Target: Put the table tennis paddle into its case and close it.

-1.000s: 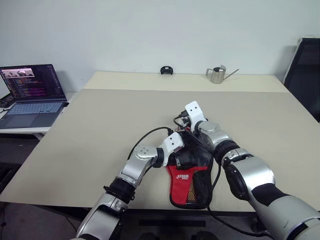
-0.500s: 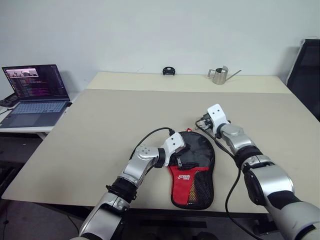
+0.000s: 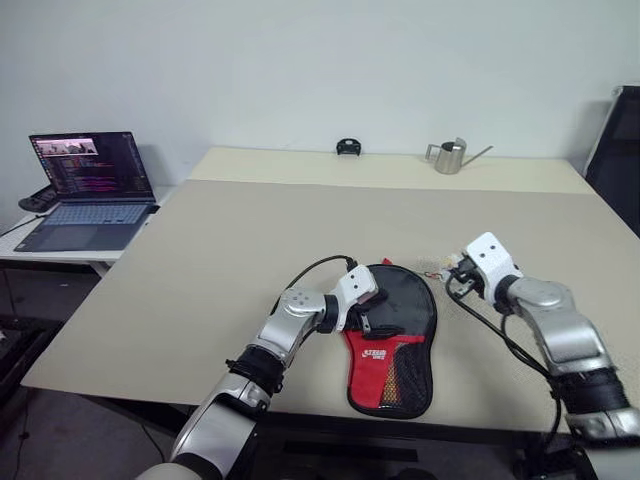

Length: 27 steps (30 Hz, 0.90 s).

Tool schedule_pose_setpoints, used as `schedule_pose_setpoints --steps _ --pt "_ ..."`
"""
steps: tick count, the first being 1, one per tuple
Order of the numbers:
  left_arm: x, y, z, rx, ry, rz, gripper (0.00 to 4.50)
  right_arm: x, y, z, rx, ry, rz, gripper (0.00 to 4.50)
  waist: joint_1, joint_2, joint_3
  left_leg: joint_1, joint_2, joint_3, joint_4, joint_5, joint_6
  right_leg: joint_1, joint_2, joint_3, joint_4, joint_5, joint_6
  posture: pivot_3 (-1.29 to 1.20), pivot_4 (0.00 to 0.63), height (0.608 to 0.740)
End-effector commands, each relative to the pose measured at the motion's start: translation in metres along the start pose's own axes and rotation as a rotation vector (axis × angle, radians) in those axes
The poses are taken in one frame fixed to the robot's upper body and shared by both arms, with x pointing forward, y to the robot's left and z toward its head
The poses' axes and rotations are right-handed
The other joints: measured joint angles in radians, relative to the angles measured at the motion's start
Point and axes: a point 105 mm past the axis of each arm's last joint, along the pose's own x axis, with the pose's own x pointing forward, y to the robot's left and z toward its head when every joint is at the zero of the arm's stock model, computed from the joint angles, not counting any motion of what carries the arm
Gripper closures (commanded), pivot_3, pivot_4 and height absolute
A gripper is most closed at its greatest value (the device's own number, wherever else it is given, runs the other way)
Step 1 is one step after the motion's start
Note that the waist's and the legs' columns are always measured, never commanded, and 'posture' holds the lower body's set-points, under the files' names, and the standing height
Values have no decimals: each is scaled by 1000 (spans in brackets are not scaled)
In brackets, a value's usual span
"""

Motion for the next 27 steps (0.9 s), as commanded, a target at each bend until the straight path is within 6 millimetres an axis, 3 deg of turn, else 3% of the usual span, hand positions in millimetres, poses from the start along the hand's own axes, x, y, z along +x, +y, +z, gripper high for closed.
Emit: schedule_pose_setpoints --steps 1,8,15,27 --pt "5 -11 -37 -56 131 -27 41 -25 -1 7 13 -1 22 4306 4 0 0 0 -1 0 0 0 0 0 0 0 0 0 0 0 150 740" --pt "10 -10 -33 -50 124 -35 41 -54 21 -8 47 93 144 4310 7 -1 1 -1 -4 -3 0 1 2 2 -2 -1 -2 0 2 0 150 740" --pt "13 -11 -33 -46 122 -48 41 -80 28 -26 67 191 209 4310 8 -4 2 -1 -5 -4 0 1 2 3 -3 -3 -4 0 4 0 150 740" --pt "18 -14 -32 -42 121 -69 41 -129 80 -36 104 277 508 4311 17 -5 3 -3 -6 -10 -1 -1 5 9 -7 -9 -16 -3 14 0 150 740"
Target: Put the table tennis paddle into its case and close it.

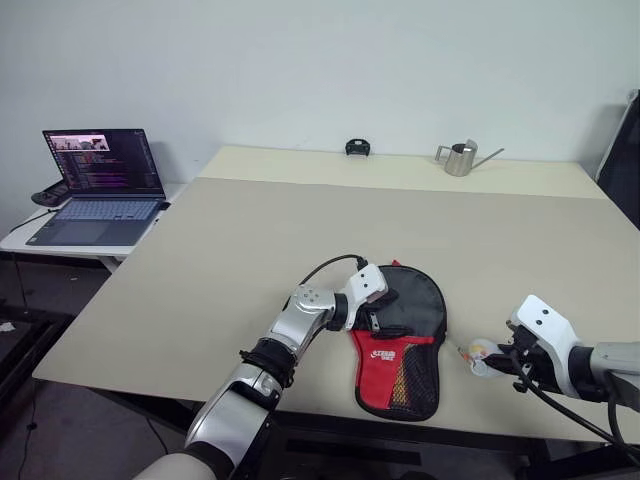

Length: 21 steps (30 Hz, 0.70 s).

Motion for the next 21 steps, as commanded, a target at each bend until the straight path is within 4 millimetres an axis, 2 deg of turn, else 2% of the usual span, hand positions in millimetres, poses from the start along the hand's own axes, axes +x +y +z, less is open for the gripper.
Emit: schedule_pose_setpoints --steps 1,4,11,14,18,21 --pt "2 -11 -37 -51 133 -21 41 -9 28 -2 -23 17 138 4311 4 0 0 0 0 -1 0 -1 1 2 0 -1 -2 0 0 0 150 740" --pt "3 -12 -37 -52 134 -24 41 -11 41 -8 -20 29 197 4313 13 0 0 0 -2 -2 0 -3 4 4 -4 -3 -5 -1 2 0 150 740" --pt "4 -14 -37 -55 134 -29 41 -6 54 -19 -4 46 259 4313 15 0 0 0 -3 -5 -4 -5 5 9 -5 -7 -15 0 -1 0 150 740" --pt "5 -15 -37 -59 132 -30 41 -3 66 -25 1 60 317 4313 15 0 0 1 -3 -6 -5 -5 5 9 -6 -9 -15 0 -1 0 150 740" --pt "5 -16 -38 -61 132 -32 41 -8 79 -21 15 38 390 4314 13 0 -1 1 -3 -7 -5 -5 5 10 -6 -11 -15 0 -1 0 150 740" --pt "5 -17 -38 -62 133 -33 41 -20 92 -13 26 -1 484 4314 13 0 -1 1 -3 -8 -6 -5 5 10 -6 -12 -16 -2 2 0 150 740"
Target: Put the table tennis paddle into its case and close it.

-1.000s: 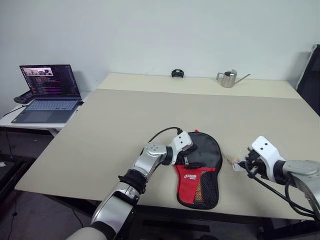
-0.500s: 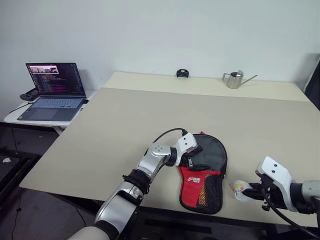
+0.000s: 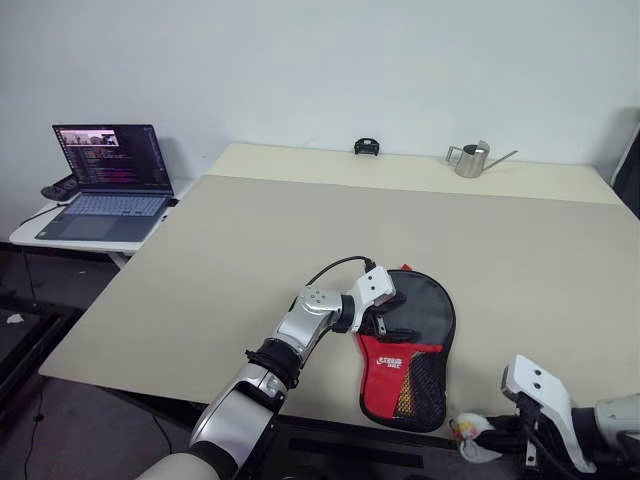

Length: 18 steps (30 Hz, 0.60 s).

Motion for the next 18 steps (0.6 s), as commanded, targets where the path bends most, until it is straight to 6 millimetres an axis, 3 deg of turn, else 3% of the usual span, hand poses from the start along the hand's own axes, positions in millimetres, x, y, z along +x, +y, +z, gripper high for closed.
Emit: schedule_pose_setpoints --steps 1,7,18 --pt "-1 -12 -41 -77 135 -13 41 -7 27 13 -36 -43 140 4314 0 0 0 0 0 0 0 0 0 0 0 0 0 0 0 0 150 740" --pt "1 -13 -40 -75 137 -16 41 6 49 14 -31 -58 230 4314 1 -1 0 1 0 0 -2 0 0 0 0 -1 -1 0 -1 0 150 740" --pt "1 -13 -39 -65 142 -18 41 34 54 9 -34 -61 269 4322 1 -1 -1 1 0 -1 -3 0 0 0 0 -1 -1 0 -1 0 150 740"
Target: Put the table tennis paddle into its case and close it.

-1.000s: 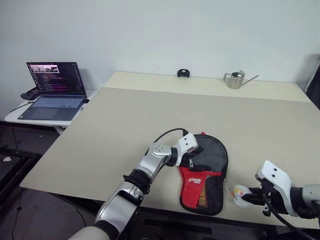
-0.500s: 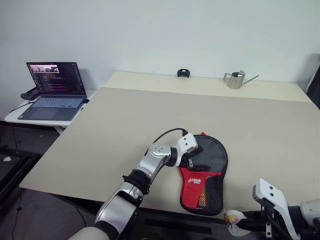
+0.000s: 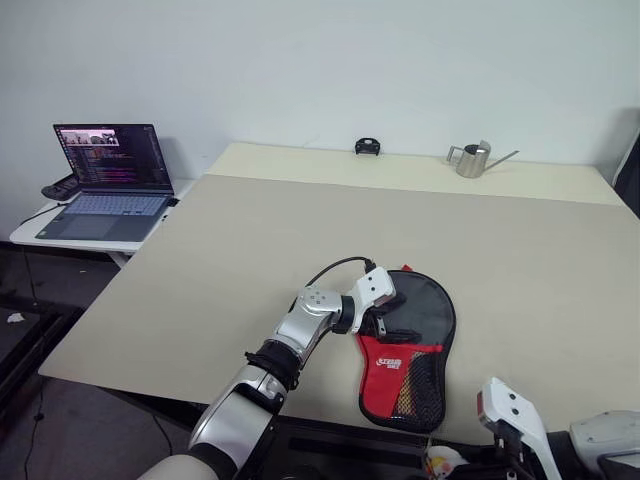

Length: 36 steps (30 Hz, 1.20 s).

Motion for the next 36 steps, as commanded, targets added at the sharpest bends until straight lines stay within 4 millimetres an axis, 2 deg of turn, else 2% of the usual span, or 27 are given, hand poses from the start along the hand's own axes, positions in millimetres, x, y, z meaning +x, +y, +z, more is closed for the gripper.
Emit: schedule_pose_setpoints --steps 1,6,7,9,14,21,24,29,32,36 --pt "1 -12 -39 -69 141 -16 41 11 12 7 -40 -40 74 4322 0 0 0 0 0 0 0 0 0 0 0 0 0 0 0 0 150 740" --pt "1 -11 -39 -69 142 -10 41 8 1 7 -38 -36 17 4322 0 0 0 0 0 0 0 0 0 0 0 0 0 0 0 0 150 740" --pt "1 -11 -39 -69 142 -9 41 7 -1 7 -33 -39 11 3602 0 0 0 0 0 0 0 0 0 0 0 0 0 0 0 0 150 740" --pt "1 -11 -39 -69 140 -8 41 4 -2 9 -28 -48 3 3048 0 0 0 0 0 0 0 0 0 0 0 0 0 0 0 0 150 740" --pt "3 -12 -39 -71 135 -6 41 -4 1 12 -41 -60 -19 1334 0 0 0 0 0 0 0 0 0 0 0 0 0 0 0 0 150 740" --pt "5 -12 -38 -73 130 -8 41 -17 5 24 -84 -110 -32 1334 0 0 0 1 0 0 0 0 0 1 0 0 1 0 0 0 150 740" --pt "6 -12 -36 -74 124 -7 41 -23 -2 32 -105 -147 -65 1334 0 0 0 1 0 0 0 0 0 2 0 0 1 0 0 0 150 740" --pt "2 -9 -22 -62 65 -12 41 -41 -43 62 -175 -275 -236 1334 -2 -1 0 2 -1 0 1 0 0 2 -1 0 1 0 0 0 150 740" --pt "-9 -7 2 -41 -46 -38 41 -52 -69 80 -215 -354 -324 1334 -8 1 0 1 -1 0 0 0 0 1 -1 0 1 1 -2 0 150 740" --pt "-28 -4 25 -4 -128 -33 41 -59 -88 95 -246 -433 -374 1334 -27 0 3 -2 0 -1 -2 2 -3 -3 0 -1 1 0 -5 0 150 740"
